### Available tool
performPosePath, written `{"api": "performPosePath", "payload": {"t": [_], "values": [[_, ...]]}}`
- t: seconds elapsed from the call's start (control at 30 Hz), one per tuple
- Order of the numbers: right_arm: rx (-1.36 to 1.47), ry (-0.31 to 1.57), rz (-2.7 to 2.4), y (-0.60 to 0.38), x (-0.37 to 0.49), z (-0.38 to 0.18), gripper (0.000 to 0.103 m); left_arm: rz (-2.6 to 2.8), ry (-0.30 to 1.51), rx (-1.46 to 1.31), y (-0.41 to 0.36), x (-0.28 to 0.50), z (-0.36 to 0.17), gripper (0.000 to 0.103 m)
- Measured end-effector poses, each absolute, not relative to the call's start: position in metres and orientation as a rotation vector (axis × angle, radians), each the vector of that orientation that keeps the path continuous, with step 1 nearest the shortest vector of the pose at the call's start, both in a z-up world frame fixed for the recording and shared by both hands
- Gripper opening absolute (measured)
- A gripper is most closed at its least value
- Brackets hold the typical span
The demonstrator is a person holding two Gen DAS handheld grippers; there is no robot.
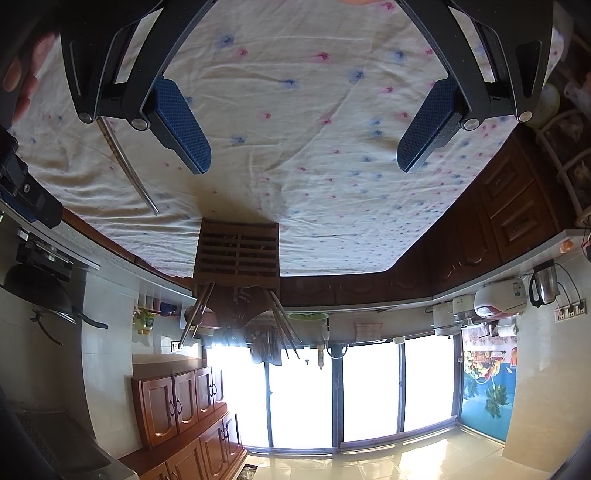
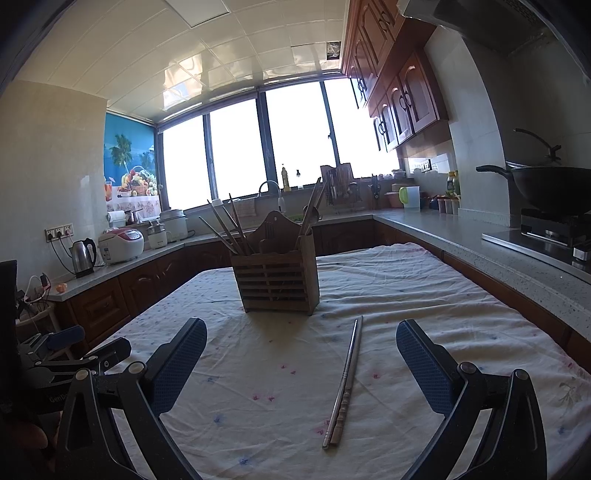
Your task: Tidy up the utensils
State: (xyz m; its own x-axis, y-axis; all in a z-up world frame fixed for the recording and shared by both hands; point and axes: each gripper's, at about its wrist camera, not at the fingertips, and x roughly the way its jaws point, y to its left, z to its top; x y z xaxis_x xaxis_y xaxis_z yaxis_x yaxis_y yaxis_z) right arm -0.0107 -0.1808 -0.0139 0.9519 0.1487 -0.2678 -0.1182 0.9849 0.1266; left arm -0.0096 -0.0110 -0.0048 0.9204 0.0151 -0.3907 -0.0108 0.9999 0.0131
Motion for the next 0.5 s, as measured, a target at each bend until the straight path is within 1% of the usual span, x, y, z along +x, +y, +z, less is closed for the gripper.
{"api": "performPosePath", "payload": {"t": [0.5], "values": [[0.111, 0.286, 0.134, -0.1811, -0.0102, -0.0129, 0.103, 0.0, 0.416, 0.009, -0.0093, -0.0055, -0.0063, 0.103]]}}
